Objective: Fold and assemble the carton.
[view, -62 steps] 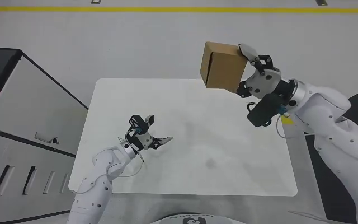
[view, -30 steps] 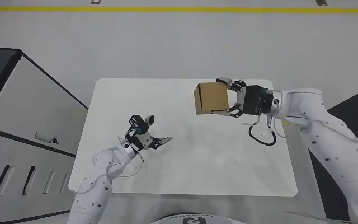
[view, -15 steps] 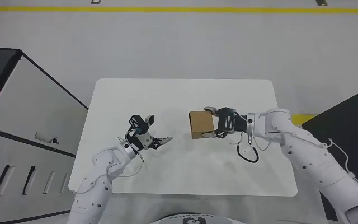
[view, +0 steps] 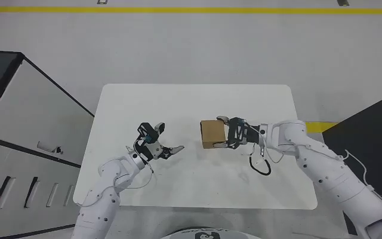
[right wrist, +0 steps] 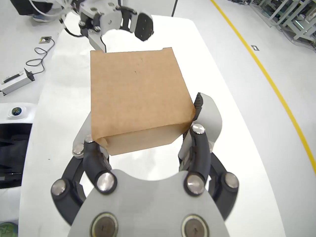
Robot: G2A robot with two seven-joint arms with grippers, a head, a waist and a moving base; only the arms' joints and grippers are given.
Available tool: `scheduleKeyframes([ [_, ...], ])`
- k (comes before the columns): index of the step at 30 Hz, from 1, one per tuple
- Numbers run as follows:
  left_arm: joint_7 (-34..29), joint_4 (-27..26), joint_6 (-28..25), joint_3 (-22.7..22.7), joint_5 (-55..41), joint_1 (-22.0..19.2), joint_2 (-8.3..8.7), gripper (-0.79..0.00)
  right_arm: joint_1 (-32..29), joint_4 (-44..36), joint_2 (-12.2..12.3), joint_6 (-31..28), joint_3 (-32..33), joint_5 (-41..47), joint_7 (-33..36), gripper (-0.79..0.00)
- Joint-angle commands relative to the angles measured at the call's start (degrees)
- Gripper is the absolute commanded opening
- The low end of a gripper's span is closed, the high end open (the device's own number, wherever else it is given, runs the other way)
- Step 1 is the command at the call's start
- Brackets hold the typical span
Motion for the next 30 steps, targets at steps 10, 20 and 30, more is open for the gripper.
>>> scheduleKeyframes([
  [10,0.0,0.0,0.0,0.0,0.0,0.0,0.0,0.0,-2.79,5.21,-2.66,9.69,-4.36,-4.81,-10.56,-0.785],
  [20,0.0,0.0,0.0,0.0,0.0,0.0,0.0,0.0,-2.05,6.33,-3.04,10.44,-4.76,-6.9,-12.09,-0.785],
  [30,0.0,0.0,0.0,0.0,0.0,0.0,0.0,0.0,-0.69,12.57,-4.78,7.41,-7.16,-9.91,-14.36,-0.785],
])
